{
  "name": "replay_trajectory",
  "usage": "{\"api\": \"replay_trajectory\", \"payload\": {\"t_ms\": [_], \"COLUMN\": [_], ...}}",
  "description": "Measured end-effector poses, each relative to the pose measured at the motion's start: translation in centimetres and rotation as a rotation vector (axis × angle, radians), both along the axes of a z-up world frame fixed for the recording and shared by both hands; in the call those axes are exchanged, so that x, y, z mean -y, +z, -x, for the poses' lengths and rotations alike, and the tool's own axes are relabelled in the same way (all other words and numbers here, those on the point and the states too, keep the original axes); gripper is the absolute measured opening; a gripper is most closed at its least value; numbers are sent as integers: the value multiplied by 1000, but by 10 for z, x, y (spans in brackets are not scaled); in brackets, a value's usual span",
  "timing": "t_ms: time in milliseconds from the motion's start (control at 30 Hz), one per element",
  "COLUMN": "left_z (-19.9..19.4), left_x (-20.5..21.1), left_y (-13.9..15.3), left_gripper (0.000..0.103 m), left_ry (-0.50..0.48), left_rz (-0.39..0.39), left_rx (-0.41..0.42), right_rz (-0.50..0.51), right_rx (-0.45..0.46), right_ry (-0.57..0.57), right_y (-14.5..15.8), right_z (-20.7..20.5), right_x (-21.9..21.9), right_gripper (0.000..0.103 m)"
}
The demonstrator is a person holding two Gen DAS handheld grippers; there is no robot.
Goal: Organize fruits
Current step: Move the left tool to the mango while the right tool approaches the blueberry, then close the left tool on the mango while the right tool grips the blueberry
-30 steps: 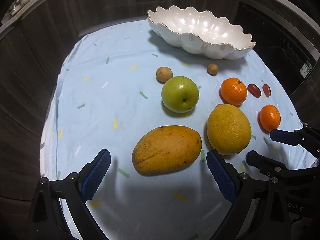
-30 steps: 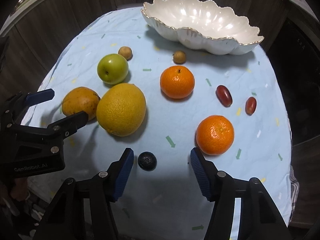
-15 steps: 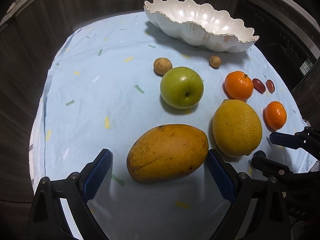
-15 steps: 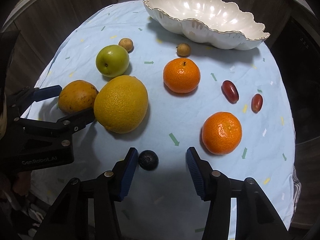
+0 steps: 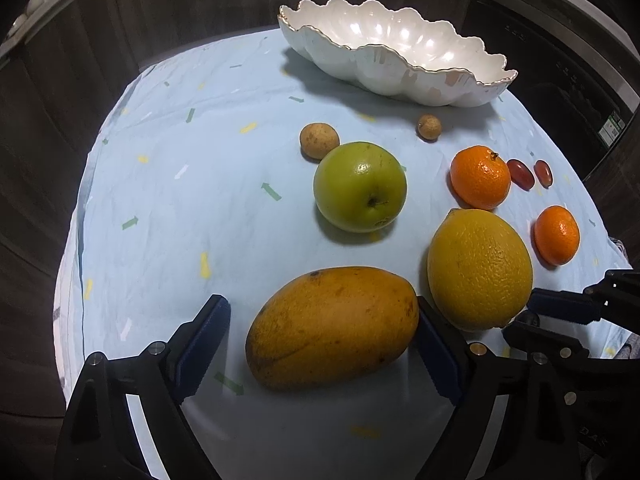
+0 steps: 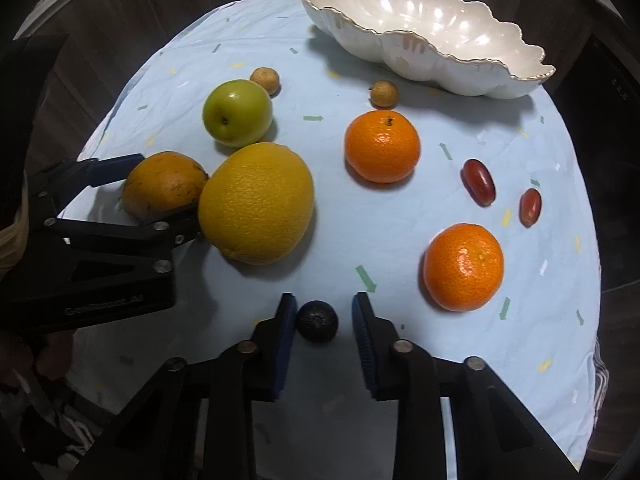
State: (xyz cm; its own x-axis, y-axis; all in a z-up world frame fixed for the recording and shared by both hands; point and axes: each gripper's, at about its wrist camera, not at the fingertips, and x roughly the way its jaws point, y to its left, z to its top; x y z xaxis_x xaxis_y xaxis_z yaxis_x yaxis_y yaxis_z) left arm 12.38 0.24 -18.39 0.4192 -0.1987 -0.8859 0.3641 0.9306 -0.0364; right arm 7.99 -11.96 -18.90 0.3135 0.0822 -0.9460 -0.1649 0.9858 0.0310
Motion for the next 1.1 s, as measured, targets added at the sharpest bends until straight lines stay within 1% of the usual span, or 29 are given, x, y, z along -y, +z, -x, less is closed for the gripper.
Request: {"api": "replay_trajectory", "payload": {"t_ms": [67, 200, 467, 700, 900, 1100], "left_z": [0, 2, 3, 11, 21, 27], "left_x": [1, 2, 3, 0, -1, 5], "left_y": [0, 2, 4, 6, 17, 33], "left_gripper": [86, 71, 69, 68, 68, 68], "left_ry": [-5, -12, -5, 12, 32, 50], "left_rz": [3, 13, 8, -6, -13, -12], "left_rx": [8, 19, 22, 14, 20, 37], "right_rz": [-8, -16, -22, -33, -47, -68], "right_rx": [-1, -2, 1, 24, 60, 102], "right_ry": [3, -5, -26, -39, -50, -66], "right_y": [0, 0, -1, 6, 17, 32], "right_z": [0, -1, 0, 2, 5, 9], "right_x": [0, -2, 5, 10, 15, 23], "right_gripper": [23, 22, 22, 22, 22, 22]}}
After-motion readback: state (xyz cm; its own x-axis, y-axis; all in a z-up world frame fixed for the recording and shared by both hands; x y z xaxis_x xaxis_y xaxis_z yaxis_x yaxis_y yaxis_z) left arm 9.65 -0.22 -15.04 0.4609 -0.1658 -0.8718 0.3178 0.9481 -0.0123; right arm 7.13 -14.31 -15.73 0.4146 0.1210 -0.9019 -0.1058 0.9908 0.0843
